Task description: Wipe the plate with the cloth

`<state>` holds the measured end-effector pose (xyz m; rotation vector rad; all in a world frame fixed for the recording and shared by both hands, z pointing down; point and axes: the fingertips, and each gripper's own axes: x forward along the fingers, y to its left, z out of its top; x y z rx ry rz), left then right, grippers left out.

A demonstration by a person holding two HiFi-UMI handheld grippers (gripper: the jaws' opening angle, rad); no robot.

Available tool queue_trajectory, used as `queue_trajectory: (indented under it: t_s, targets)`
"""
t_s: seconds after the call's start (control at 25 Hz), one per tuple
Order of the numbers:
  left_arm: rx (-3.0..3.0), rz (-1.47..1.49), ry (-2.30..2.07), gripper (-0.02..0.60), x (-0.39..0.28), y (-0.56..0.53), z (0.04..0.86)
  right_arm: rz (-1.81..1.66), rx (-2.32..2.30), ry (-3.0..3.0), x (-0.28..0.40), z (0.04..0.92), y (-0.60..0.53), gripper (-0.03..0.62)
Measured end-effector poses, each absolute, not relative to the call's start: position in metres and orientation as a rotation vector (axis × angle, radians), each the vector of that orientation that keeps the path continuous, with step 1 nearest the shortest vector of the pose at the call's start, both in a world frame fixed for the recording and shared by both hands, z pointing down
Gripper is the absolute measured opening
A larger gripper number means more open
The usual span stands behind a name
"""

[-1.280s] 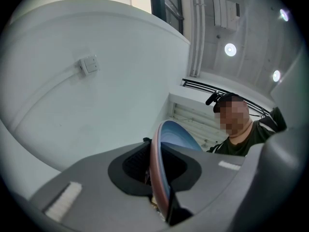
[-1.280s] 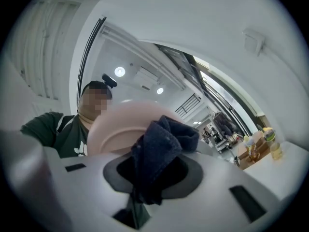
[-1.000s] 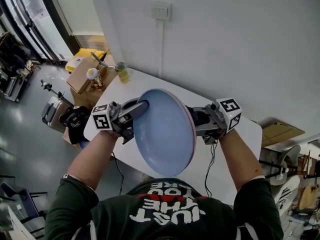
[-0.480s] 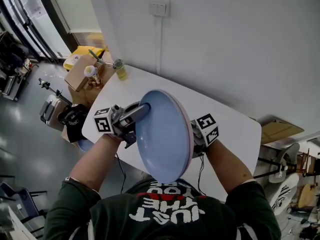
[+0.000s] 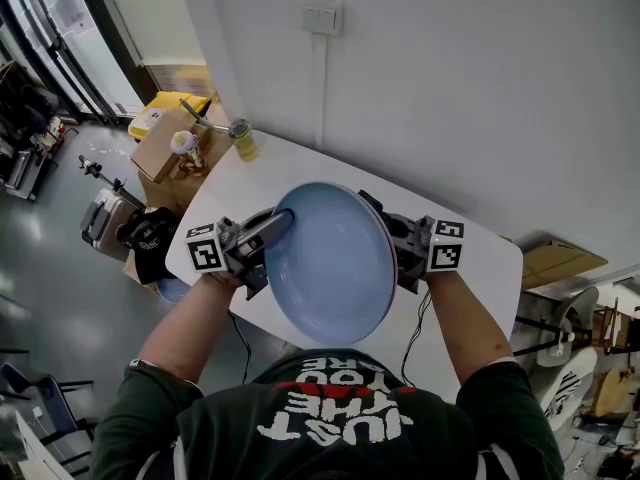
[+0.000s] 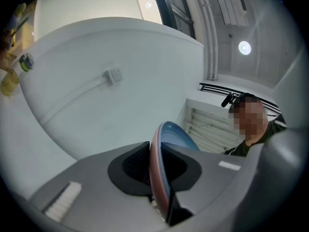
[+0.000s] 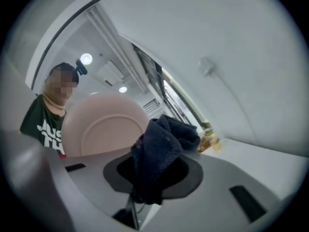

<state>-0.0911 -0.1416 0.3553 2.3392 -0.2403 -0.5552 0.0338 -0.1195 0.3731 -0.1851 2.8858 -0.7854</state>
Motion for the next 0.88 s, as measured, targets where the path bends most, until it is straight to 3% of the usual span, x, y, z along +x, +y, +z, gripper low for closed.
queue_trajectory:
  t_s: [0.36,0.88]
  targets:
    - [2.187,-0.308,-0.601,0.043,-0.123,-0.168,0.444,-0.795,-0.95,2.861,0.15,0.437,-0.124,0.083]
    - [1.982,-0.13,-0.845,0.043,-0.101,-0.207,0.564,-0.966,-1.169,2.815,0.183,0.509,-0.102,0.083]
